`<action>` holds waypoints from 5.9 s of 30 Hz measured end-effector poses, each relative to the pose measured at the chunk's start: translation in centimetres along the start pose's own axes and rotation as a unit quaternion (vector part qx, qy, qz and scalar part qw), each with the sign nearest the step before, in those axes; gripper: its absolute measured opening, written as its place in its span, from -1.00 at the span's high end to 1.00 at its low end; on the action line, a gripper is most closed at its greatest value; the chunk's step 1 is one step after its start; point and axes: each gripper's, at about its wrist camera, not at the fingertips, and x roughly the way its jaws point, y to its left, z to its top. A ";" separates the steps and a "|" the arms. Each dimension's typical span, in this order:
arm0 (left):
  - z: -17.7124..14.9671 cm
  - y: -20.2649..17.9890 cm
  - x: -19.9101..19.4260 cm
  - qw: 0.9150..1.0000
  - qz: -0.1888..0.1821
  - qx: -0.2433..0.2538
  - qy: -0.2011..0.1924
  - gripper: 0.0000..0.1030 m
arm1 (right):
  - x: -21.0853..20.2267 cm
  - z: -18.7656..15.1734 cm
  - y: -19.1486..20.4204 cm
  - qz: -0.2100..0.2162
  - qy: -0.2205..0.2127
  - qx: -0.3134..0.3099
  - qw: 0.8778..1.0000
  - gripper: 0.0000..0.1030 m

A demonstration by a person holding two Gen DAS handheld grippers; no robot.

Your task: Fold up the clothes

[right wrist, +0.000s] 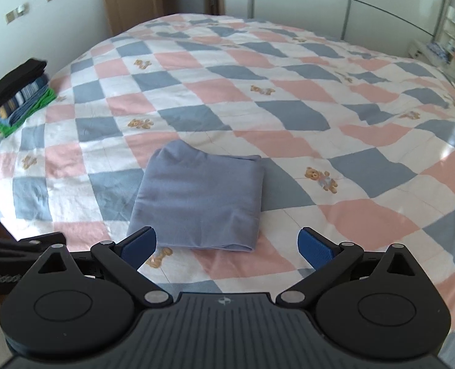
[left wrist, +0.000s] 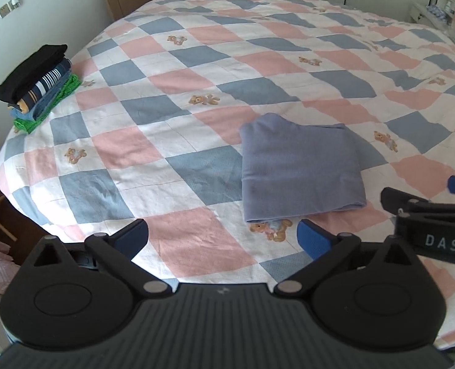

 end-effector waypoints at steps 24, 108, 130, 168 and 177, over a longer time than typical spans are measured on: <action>-1.0 1.5 0.7 0.996 -0.053 0.063 0.029 -0.98 | -0.4 -2.0 2.6 -0.025 0.038 0.102 0.994 -0.97; 7.5 5.9 33.5 0.902 -0.376 -0.145 0.157 -0.78 | 27.6 1.8 -14.2 0.254 0.136 0.219 0.932 -0.74; 5.5 7.0 34.6 0.859 -0.449 -0.210 0.131 0.46 | 31.0 0.6 -12.8 0.309 0.147 0.266 0.901 0.32; 5.5 59.2 10.9 0.883 -0.300 -0.345 -0.101 0.46 | 21.2 22.3 40.8 0.432 0.192 0.017 0.881 0.34; 13.7 64.7 12.5 0.866 -0.270 -0.380 -0.180 0.46 | 21.9 35.3 48.9 0.459 0.162 -0.083 0.869 0.34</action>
